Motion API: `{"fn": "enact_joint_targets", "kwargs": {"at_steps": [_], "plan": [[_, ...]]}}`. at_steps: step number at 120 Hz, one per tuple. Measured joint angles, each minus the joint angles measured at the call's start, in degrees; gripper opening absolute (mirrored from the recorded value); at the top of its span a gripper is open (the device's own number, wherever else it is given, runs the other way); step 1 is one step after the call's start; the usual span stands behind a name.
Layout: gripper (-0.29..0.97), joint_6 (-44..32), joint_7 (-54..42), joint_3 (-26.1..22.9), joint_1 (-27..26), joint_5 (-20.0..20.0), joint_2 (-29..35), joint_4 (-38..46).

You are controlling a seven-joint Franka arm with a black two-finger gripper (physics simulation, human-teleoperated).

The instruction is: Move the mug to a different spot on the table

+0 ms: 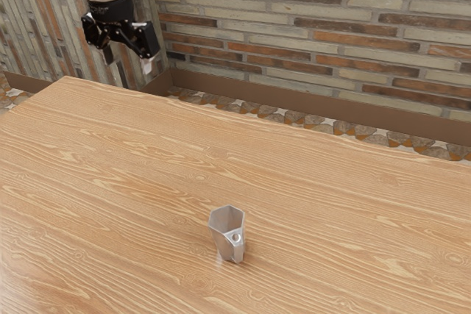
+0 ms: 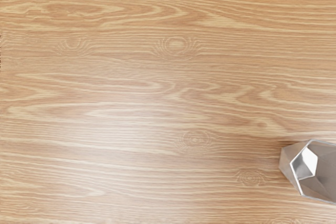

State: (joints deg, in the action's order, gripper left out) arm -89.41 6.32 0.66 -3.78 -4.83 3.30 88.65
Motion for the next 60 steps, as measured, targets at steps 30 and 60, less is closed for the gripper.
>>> {"fn": "enact_joint_targets", "kwargs": {"at_steps": [30,60], "plan": [[0.68,-2.40,0.88,-4.09,0.76,0.16,3.07,4.54],[0.68,-10.68,12.49,-20.64,9.62,4.52,6.19,19.05]]}}
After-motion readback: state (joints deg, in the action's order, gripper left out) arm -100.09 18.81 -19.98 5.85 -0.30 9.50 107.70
